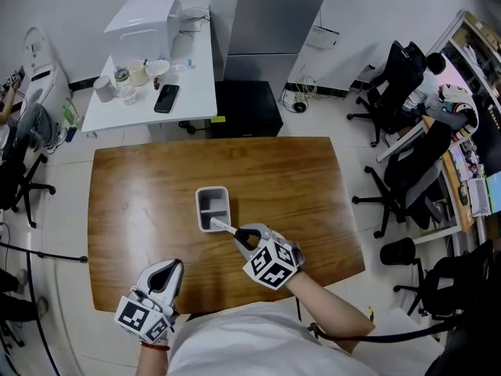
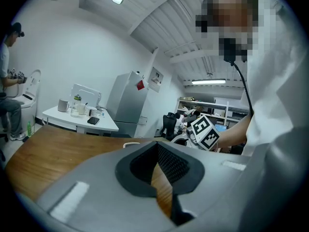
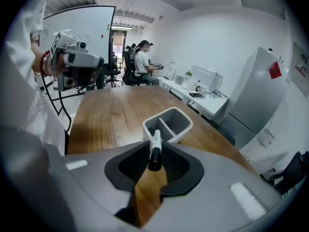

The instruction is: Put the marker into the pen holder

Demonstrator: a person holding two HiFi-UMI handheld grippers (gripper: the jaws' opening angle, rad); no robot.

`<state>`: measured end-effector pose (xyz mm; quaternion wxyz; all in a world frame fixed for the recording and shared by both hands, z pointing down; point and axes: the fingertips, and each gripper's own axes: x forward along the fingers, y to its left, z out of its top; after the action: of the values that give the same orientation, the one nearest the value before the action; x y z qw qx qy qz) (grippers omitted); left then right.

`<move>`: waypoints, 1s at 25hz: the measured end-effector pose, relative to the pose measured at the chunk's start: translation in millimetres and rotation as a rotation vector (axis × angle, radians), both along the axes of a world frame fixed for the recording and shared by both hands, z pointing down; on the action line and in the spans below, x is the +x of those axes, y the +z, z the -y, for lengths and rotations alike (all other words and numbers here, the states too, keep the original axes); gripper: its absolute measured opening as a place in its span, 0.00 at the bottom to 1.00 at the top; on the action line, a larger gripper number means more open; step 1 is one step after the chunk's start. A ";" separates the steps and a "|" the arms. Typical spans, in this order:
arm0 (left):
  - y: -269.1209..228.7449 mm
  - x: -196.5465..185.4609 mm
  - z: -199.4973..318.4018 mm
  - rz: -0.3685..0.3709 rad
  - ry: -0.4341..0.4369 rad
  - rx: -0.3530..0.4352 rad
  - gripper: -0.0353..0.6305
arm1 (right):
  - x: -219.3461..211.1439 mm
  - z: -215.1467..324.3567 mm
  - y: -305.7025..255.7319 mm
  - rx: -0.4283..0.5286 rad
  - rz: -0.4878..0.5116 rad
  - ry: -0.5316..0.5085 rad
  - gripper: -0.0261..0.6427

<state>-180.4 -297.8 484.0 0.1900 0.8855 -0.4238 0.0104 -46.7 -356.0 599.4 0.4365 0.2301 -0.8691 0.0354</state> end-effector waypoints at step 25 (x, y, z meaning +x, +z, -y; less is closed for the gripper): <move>-11.7 -9.1 -13.4 -0.029 0.037 0.019 0.05 | 3.6 -6.6 -39.4 0.083 0.196 0.256 0.23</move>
<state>-189.4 -284.3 472.3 0.1874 0.8950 -0.4048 -0.0031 -43.1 -349.4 560.0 0.3319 0.3521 -0.8718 0.0771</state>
